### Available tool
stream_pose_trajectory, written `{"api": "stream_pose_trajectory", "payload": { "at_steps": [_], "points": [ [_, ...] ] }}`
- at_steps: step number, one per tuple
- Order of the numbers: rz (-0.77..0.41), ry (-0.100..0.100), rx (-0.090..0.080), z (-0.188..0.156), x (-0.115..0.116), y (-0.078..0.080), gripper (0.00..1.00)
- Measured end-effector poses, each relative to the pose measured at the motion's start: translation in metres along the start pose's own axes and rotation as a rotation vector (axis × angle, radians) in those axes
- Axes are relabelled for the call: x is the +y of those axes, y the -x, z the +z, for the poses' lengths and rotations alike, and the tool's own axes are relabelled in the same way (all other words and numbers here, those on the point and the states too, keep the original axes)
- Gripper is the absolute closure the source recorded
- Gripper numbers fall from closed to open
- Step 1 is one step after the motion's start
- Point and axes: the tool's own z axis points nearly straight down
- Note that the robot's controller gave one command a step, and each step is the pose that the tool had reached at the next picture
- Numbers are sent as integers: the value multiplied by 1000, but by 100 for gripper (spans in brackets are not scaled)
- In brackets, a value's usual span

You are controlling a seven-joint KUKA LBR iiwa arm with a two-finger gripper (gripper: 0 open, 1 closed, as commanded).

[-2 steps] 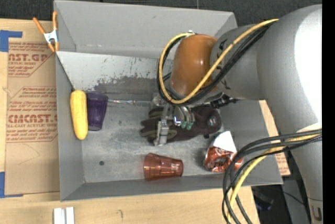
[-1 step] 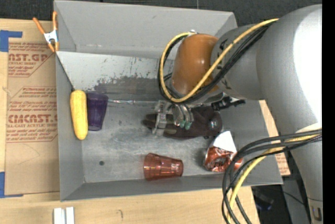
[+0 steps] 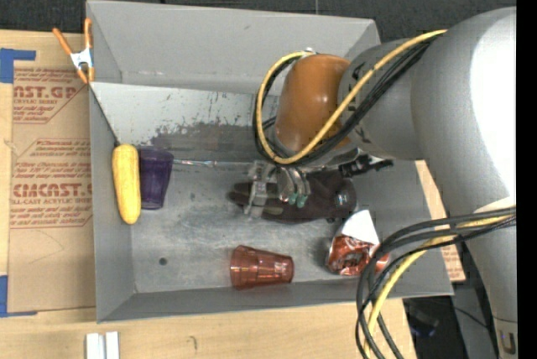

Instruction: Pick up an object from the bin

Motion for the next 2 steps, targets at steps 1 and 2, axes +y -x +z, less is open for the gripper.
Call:
{"api": "stream_pose_trajectory", "payload": {
  "at_steps": [1,2],
  "points": [
    [-1,-1,2,-3,0,-1,100],
    [-1,-2,3,-13,0,-1,100]
  ]
}}
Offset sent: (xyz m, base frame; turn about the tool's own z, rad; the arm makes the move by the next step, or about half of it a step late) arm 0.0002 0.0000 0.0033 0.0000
